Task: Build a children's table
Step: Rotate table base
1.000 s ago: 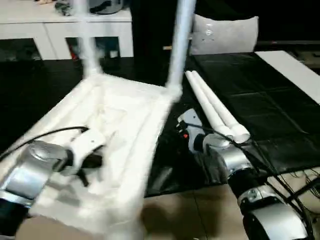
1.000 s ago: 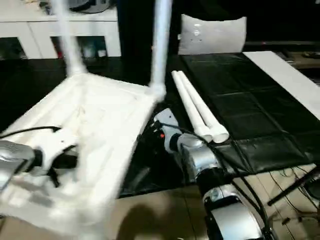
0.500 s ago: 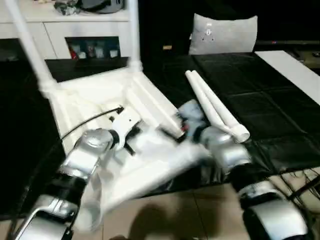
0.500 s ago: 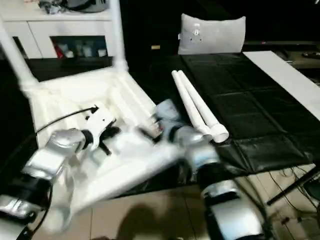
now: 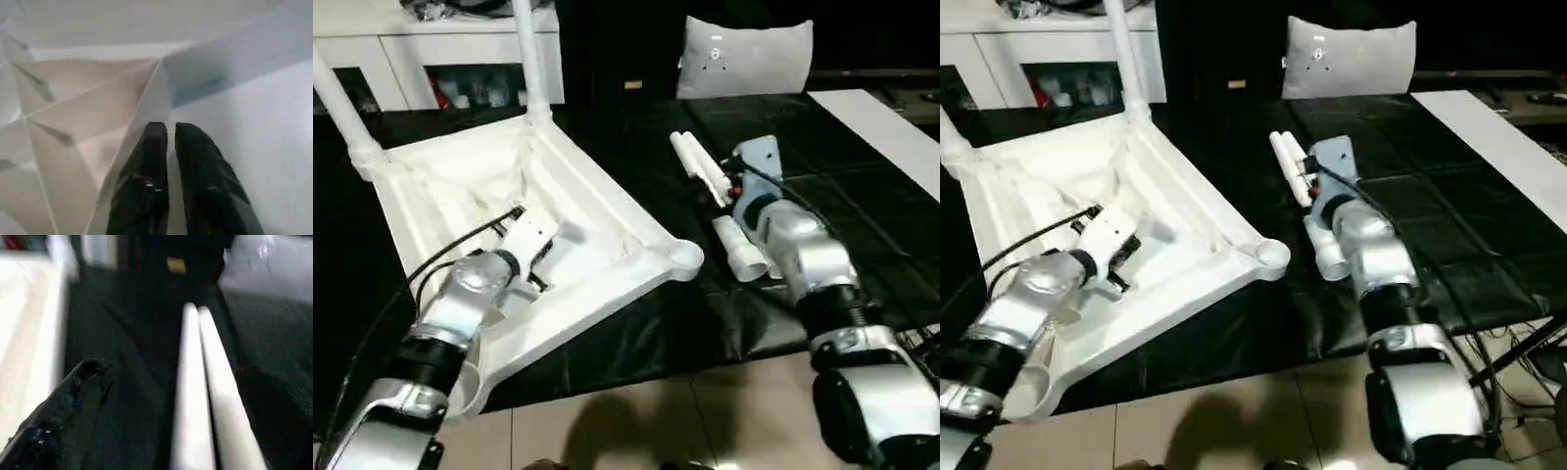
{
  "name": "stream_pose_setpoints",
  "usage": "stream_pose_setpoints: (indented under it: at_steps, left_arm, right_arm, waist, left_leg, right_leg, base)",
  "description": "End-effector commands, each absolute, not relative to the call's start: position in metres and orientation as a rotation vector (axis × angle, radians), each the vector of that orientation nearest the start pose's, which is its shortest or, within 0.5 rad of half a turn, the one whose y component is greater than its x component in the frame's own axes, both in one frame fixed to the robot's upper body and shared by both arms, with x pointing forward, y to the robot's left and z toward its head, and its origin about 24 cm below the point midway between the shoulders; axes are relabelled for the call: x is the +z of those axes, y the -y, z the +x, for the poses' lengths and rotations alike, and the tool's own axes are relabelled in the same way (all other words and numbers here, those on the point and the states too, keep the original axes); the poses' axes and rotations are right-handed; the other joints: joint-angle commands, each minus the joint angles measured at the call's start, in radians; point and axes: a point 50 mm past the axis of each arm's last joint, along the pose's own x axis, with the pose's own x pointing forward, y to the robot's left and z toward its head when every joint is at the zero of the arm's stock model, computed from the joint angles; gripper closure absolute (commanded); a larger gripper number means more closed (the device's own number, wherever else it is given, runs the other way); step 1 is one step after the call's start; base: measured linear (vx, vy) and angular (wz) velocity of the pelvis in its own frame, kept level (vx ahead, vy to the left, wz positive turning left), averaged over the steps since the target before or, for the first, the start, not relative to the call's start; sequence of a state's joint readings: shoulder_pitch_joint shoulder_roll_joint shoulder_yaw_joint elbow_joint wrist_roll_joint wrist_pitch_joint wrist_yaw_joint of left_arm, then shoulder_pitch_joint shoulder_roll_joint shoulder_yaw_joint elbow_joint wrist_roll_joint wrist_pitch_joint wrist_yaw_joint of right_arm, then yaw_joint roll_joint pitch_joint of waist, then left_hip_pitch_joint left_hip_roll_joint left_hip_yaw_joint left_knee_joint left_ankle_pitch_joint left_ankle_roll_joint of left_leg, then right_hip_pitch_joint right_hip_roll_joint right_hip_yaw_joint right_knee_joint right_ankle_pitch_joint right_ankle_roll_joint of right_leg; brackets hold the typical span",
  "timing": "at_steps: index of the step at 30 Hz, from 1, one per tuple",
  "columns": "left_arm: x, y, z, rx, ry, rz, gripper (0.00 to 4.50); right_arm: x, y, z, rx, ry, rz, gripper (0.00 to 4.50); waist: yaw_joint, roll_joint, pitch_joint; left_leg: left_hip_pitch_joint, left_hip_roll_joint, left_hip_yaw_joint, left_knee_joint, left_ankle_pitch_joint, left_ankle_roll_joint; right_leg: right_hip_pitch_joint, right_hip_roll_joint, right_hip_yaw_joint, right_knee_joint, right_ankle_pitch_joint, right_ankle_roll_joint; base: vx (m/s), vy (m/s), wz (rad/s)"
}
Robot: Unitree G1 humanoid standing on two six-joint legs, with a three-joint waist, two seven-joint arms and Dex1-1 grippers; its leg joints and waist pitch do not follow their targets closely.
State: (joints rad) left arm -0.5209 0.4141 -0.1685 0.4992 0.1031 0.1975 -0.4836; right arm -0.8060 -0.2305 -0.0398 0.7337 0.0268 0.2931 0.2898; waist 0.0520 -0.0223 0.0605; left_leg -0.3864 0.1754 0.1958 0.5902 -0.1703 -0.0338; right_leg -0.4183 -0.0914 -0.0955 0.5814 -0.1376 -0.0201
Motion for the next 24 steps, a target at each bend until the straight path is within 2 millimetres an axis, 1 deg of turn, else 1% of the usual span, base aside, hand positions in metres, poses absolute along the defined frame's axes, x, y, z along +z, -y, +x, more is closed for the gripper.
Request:
stream_pose_setpoints:
  at_steps: [1,2,3,4,5,6,7,8,9,10,11,12,13,14,17,18,19,20,21,23,24]
  left_arm:
    - [0.069,-0.181,0.339,-0.549,-0.281,0.504,3.73]
    - [0.075,-0.173,0.334,-0.62,-0.257,0.47,3.62]
    - [0.079,-0.167,0.329,-0.68,-0.241,0.438,3.54]
    - [0.083,-0.162,0.324,-0.725,-0.235,0.41,3.5]
    - [0.084,-0.159,0.321,-0.754,-0.233,0.392,3.45]
    - [0.087,-0.155,0.317,-0.801,-0.231,0.377,3.31]
    - [0.087,-0.154,0.316,-0.81,-0.231,0.374,3.21]
    - [0.089,-0.152,0.313,-0.839,-0.231,0.365,3.21]
    - [0.091,-0.15,0.311,-0.864,-0.231,0.356,3.08]
    - [0.094,-0.147,0.308,-0.894,-0.229,0.344,2.99]
    - [0.095,-0.146,0.307,-0.909,-0.228,0.337,2.99]
    - [0.098,-0.142,0.304,-0.945,-0.226,0.321,2.8]
    - [0.098,-0.142,0.304,-0.945,-0.226,0.321,2.8]
    - [0.102,-0.138,0.301,-0.989,-0.218,0.305,2.67]
    - [0.106,-0.136,0.299,-1.004,-0.216,0.31,2.46]
    - [0.107,-0.136,0.299,-1.005,-0.217,0.309,2.37]
    - [0.11,-0.134,0.298,-1.012,-0.216,0.311,2.21]
    - [0.11,-0.134,0.298,-1.012,-0.216,0.311,2.21]
    - [0.111,-0.133,0.298,-1.019,-0.214,0.316,2.03]
    - [0.112,-0.131,0.297,-1.027,-0.215,0.324,1.83]
    - [0.113,-0.131,0.296,-1.029,-0.222,0.325,1.83]
  right_arm:
    - [0.105,0.161,0.389,0.259,-0.293,-0.185,0.0]
    - [0.102,0.163,0.389,0.256,-0.363,-0.204,0.0]
    - [0.1,0.164,0.388,0.265,-0.414,-0.206,0.0]
    - [0.098,0.165,0.387,0.284,-0.45,-0.198,0.0]
    - [0.097,0.164,0.387,0.296,-0.472,-0.191,0.0]
    - [0.096,0.165,0.387,0.292,-0.488,-0.187,0.0]
    - [0.096,0.165,0.387,0.291,-0.494,-0.186,0.0]
    - [0.095,0.166,0.386,0.286,-0.512,-0.184,0.0]
    - [0.093,0.167,0.386,0.28,-0.528,-0.185,0.0]
    - [0.092,0.168,0.386,0.275,-0.54,-0.186,0.0]
    - [0.092,0.168,0.386,0.274,-0.545,-0.186,0.0]
    - [0.09,0.168,0.386,0.268,-0.562,-0.182,0.0]
    - [0.09,0.168,0.386,0.268,-0.562,-0.182,0.0]
    - [0.087,0.169,0.386,0.257,-0.597,-0.165,0.0]
    - [0.084,0.17,0.386,0.245,-0.624,-0.155,0.0]
    - [0.084,0.17,0.387,0.248,-0.632,-0.151,0.0]
    - [0.083,0.17,0.387,0.252,-0.648,-0.144,0.0]
    - [0.083,0.17,0.387,0.252,-0.648,-0.144,0.0]
    - [0.082,0.17,0.387,0.254,-0.657,-0.143,0.0]
    - [0.082,0.17,0.387,0.257,-0.66,-0.144,0.0]
    - [0.08,0.169,0.386,0.272,-0.679,-0.134,0.0]
  waist:
    - [0.009,0.001,-0.08]
    - [0.011,-0.001,-0.078]
    - [0.012,-0.001,-0.078]
    - [0.013,-0.001,-0.075]
    - [0.013,-0.001,-0.076]
    - [0.014,-0.001,-0.072]
    - [0.015,-0.001,-0.072]
    - [0.015,-0.001,-0.07]
    - [0.014,-0.002,-0.072]
    - [0.014,-0.001,-0.071]
    - [0.014,-0.001,-0.07]
    - [0.012,-0.003,-0.07]
    - [0.012,-0.003,-0.07]
    - [0.009,0.0,-0.069]
    - [0.007,-0.001,-0.067]
    - [0.007,0.0,-0.067]
    - [0.005,0.001,-0.068]
    - [0.005,0.002,-0.068]
    - [0.005,0.001,-0.069]
    - [0.006,0.001,-0.071]
    - [0.006,0.002,-0.071]
  left_leg:
    - [0.029,0.054,-0.021,-0.063,-0.189,0.017]
    - [0.03,0.054,-0.022,-0.064,-0.207,0.006]
    - [0.03,0.056,-0.023,-0.065,-0.212,0.0]
    - [0.029,0.057,-0.022,-0.066,-0.224,-0.007]
    - [0.031,0.058,-0.022,-0.065,-0.232,-0.014]
    - [0.032,0.056,-0.02,-0.065,-0.257,-0.02]
    - [0.031,0.056,-0.023,-0.067,-0.262,-0.024]
    - [0.033,0.056,-0.022,-0.068,-0.272,-0.027]
    - [0.032,0.056,-0.024,-0.069,-0.273,-0.037]
    - [0.033,0.055,-0.023,-0.068,-0.28,-0.043]
    - [0.032,0.054,-0.024,-0.068,-0.285,-0.045]
    - [0.029,0.053,-0.025,-0.067,-0.289,-0.049]
    - [0.029,0.053,-0.025,-0.067,-0.29,-0.049]
    - [0.03,0.053,-0.026,-0.066,-0.3,-0.054]
    - [0.031,0.052,-0.027,-0.065,-0.324,-0.059]
    - [0.031,0.052,-0.028,-0.066,-0.327,-0.06]
    - [0.031,0.051,-0.028,-0.065,-0.328,-0.062]
    - [0.032,0.051,-0.028,-0.065,-0.329,-0.062]
    - [0.031,0.051,-0.028,-0.065,-0.323,-0.06]
    - [0.03,0.052,-0.028,-0.065,-0.31,-0.059]
    - [0.029,0.052,-0.027,-0.064,-0.298,-0.057]
  right_leg:
    - [0.052,-0.064,0.053,-0.049,-0.242,-0.209]
    - [0.051,-0.066,0.053,-0.048,-0.261,-0.205]
    - [0.053,-0.067,0.053,-0.047,-0.267,-0.206]
    - [0.051,-0.067,0.054,-0.051,-0.28,-0.206]
    - [0.051,-0.068,0.055,-0.048,-0.281,-0.207]
    - [0.046,-0.065,0.056,-0.052,-0.305,-0.195]
    - [0.048,-0.067,0.055,-0.052,-0.316,-0.19]
    - [0.045,-0.065,0.055,-0.056,-0.33,-0.182]
    - [0.048,-0.066,0.056,-0.052,-0.329,-0.182]
    - [0.045,-0.066,0.057,-0.054,-0.336,-0.179]
    - [0.045,-0.065,0.056,-0.055,-0.341,-0.177]
    - [0.048,-0.066,0.057,-0.053,-0.354,-0.168]
    - [0.047,-0.067,0.057,-0.055,-0.362,-0.166]
    - [0.046,-0.065,0.056,-0.055,-0.373,-0.164]
    - [0.044,-0.065,0.056,-0.06,-0.405,-0.158]
    - [0.044,-0.065,0.055,-0.06,-0.413,-0.149]
    - [0.044,-0.064,0.055,-0.059,-0.412,-0.148]
    - [0.043,-0.064,0.055,-0.06,-0.413,-0.147]
    - [0.044,-0.063,0.055,-0.059,-0.403,-0.149]
    - [0.045,-0.063,0.055,-0.055,-0.378,-0.156]
    - [0.046,-0.061,0.056,-0.051,-0.348,-0.165]
  base:
    - [0.0,0.0,0.0]
    - [0.0,0.0,0.0]
    - [0.0,0.0,0.0]
    - [0.0,0.0,0.0]
    - [0.0,0.0,0.0]
    - [0.0,0.0,0.0]
    - [0.0,0.0,0.0]
    - [0.0,0.0,0.0]
    - [0.0,0.0,0.0]
    - [0.0,0.0,0.0]
    - [0.0,0.0,0.0]
    - [0.0,0.0,0.0]
    - [0.0,0.0,0.0]
    - [0.0,0.0,0.0]
    - [0.0,0.0,0.0]
    - [0.0,0.0,0.0]
    - [0.0,0.0,0.0]
    - [0.0,0.0,0.0]
    - [0.0,0.0,0.0]
    - [0.0,0.0,0.0]
    - [0.0,0.0,0.0]
